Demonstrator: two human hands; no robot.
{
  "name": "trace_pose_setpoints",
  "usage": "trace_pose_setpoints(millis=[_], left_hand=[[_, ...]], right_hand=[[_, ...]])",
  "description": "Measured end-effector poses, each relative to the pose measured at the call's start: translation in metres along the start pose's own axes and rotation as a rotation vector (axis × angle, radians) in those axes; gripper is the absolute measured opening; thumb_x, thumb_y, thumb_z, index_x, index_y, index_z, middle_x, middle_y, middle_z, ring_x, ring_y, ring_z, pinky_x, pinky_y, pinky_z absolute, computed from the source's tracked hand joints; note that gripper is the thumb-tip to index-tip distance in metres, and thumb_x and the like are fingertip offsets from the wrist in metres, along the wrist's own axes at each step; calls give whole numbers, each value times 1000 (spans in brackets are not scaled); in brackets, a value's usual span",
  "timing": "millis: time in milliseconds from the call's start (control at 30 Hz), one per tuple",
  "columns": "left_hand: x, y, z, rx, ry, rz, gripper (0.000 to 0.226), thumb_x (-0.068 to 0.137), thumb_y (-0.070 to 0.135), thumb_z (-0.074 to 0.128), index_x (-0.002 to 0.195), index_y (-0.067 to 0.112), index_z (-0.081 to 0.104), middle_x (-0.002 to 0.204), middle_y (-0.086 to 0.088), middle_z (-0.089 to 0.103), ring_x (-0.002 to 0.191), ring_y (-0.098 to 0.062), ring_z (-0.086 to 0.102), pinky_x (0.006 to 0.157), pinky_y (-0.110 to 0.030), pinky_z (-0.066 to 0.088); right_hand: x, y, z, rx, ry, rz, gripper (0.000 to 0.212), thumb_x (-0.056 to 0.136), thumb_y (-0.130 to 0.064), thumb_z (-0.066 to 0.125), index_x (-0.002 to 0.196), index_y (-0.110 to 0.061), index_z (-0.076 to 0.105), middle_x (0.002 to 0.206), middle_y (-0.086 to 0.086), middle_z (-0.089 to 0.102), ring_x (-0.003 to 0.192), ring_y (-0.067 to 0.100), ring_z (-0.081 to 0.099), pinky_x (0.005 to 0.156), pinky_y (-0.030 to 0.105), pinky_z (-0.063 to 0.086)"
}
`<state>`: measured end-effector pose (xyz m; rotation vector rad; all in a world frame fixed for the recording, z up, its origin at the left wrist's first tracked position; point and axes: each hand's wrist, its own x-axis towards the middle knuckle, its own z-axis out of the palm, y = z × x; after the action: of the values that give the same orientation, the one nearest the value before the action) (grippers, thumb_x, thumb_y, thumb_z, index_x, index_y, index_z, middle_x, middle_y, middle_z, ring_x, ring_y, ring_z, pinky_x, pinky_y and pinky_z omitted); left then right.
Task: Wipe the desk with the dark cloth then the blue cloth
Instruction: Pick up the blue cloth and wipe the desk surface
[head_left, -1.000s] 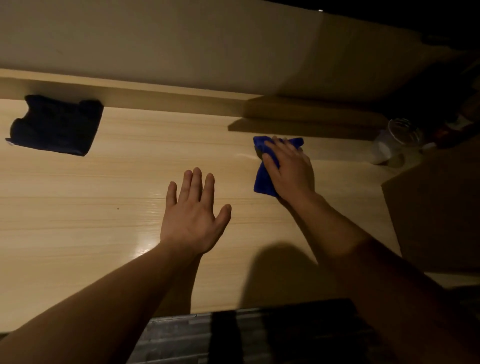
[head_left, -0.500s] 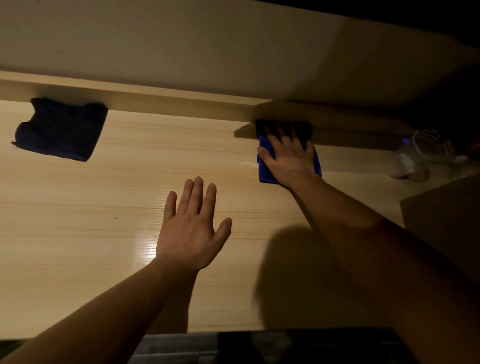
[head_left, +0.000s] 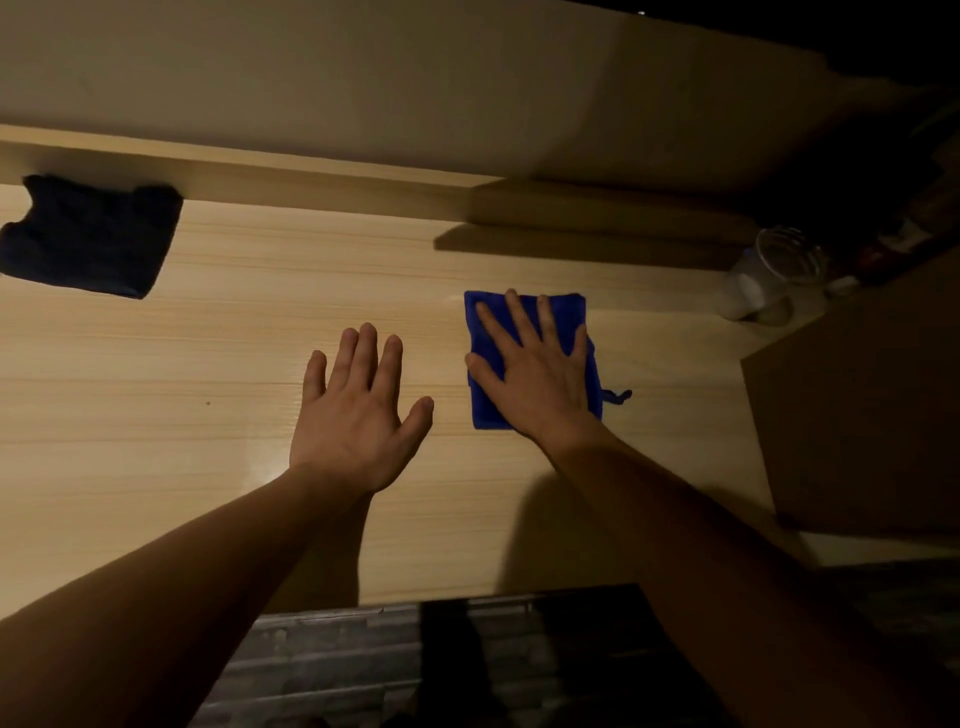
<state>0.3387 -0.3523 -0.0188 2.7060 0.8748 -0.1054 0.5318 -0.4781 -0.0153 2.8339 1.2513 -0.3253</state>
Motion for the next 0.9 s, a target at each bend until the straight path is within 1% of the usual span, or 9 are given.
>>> trace_pose_setpoints(millis=[167,300,400,500,633,700,800,900], left_hand=[[-1,0,0,0,12,0,86,102,73,11,171,23,-3,178,-8,-12,163,-22,-20,131,-52,-9],[-2,0,-1,6,8,13,86,102,74,10,171,23,-3,178,-8,-11,163,-23,-18,131,-52,-8],[-3,-1,-1,3,15,19,86,102,73,10,171,22,-2,179,-9,-10,163,-24,-16,131,-53,-7],[-4,-4,-1,-7,30,35,82,104,68,10,171,21,2,179,-11,-6,164,-25,-13,131,-54,-5],[-8,-6,-5,-59,33,74,79,105,64,14,170,20,11,179,-14,2,165,-28,-7,131,-55,-3],[-11,-8,-10,-115,56,118,77,105,61,20,169,20,18,178,-15,10,165,-29,-1,132,-54,-1],[-22,-21,-20,-182,119,173,74,104,55,28,167,16,27,176,-12,20,165,-25,8,133,-50,4],[-41,-52,-30,-169,161,157,67,108,50,33,166,16,29,176,-10,23,164,-23,11,132,-49,6]], right_hand=[[-54,-14,11,-3,-8,-16,71,98,-76,12,160,-48,-9,172,-9,-17,158,27,-16,120,71,-1],[-96,-22,20,11,-12,-24,70,98,-75,12,160,-49,-10,172,-10,-17,158,25,-16,122,67,-1],[-126,-28,28,26,6,-33,69,99,-74,12,160,-49,-8,172,-10,-14,159,25,-14,124,63,-2],[-152,-33,35,41,8,-39,67,101,-71,12,160,-48,-8,172,-9,-13,159,24,-15,126,57,-2],[-186,-38,44,76,-14,-30,62,105,-64,12,160,-47,-9,171,-12,-15,157,19,-19,126,48,-8],[-202,-40,49,120,10,-40,58,107,-60,13,161,-45,-3,170,-14,-9,157,15,-15,127,46,-3],[-225,-42,54,196,62,-48,57,107,-54,17,162,-39,20,169,-14,11,158,12,3,126,44,13],[-242,-46,48,322,45,-28,57,106,-55,20,159,-37,34,166,-20,20,157,3,9,126,41,20]])
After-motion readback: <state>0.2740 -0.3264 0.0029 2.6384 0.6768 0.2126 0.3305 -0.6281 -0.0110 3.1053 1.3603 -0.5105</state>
